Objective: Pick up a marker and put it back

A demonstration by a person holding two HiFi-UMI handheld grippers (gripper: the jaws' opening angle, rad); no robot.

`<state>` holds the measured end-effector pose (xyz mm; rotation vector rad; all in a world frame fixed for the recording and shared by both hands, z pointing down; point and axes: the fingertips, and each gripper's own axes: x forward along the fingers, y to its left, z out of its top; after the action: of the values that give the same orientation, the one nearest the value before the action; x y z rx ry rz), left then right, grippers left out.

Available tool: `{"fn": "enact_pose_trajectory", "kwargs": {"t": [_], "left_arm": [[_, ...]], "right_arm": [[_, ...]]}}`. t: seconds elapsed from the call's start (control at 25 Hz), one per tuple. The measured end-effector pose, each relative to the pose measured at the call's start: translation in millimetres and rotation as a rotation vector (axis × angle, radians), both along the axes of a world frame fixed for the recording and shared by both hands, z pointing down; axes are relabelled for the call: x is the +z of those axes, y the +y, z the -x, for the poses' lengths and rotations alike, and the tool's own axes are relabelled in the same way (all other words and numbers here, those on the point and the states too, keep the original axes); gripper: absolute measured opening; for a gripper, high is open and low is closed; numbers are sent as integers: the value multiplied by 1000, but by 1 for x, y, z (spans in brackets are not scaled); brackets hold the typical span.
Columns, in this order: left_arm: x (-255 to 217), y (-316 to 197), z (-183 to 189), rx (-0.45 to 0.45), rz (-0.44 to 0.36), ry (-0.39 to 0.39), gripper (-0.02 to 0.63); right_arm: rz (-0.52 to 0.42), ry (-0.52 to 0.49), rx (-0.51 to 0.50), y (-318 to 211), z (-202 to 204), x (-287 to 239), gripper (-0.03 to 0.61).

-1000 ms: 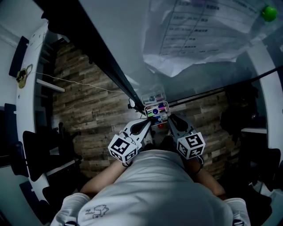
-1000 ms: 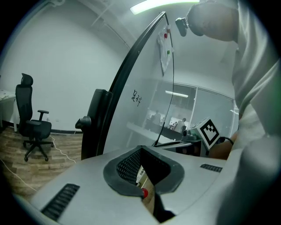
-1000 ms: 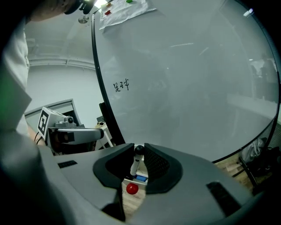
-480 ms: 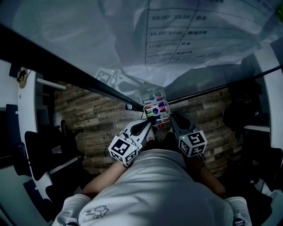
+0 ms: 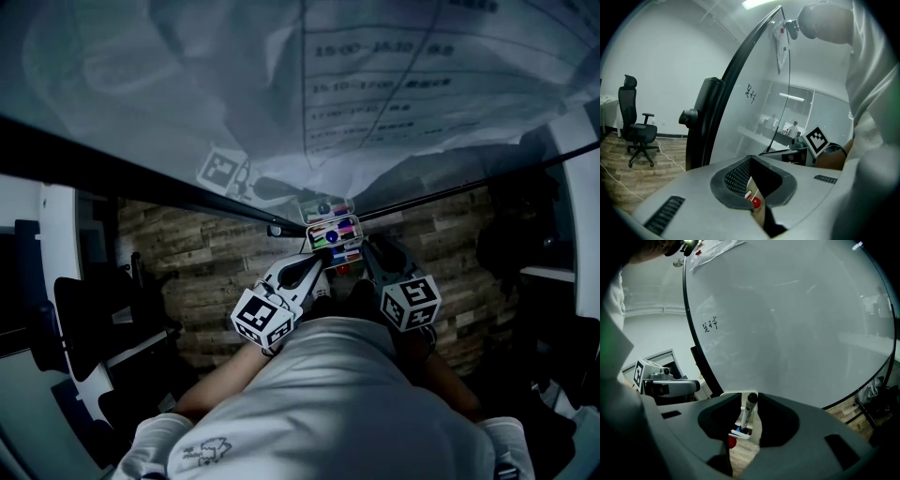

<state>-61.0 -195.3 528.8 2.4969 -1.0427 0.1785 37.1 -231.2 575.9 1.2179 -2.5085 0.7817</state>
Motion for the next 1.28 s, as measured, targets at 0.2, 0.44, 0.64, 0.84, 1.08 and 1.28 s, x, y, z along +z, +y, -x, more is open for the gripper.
{"fn": "enact_pose_trajectory", "kwargs": {"t": [0.2, 0.44, 0.64, 0.84, 1.08, 1.28], "left_arm": [[-1, 1, 1, -2, -3, 2, 6], [-6, 3, 2, 3, -21, 6, 6], [-13, 7, 2, 12, -42, 9, 6], [-27, 10, 4, 23, -82, 12, 6], [-46, 14, 7, 42, -136, 25, 6], [-65, 13, 13, 45, -192, 32, 6]], "right_arm": [[-9, 2, 10, -1, -1, -2, 109], [-38, 10, 36, -1, -5, -11, 112], [-81, 17, 59, 1, -8, -24, 114], [-120, 21, 63, 7, -6, -40, 114], [-184, 34, 73, 15, -3, -63, 114], [-244, 40, 69, 22, 5, -85, 112]]}}
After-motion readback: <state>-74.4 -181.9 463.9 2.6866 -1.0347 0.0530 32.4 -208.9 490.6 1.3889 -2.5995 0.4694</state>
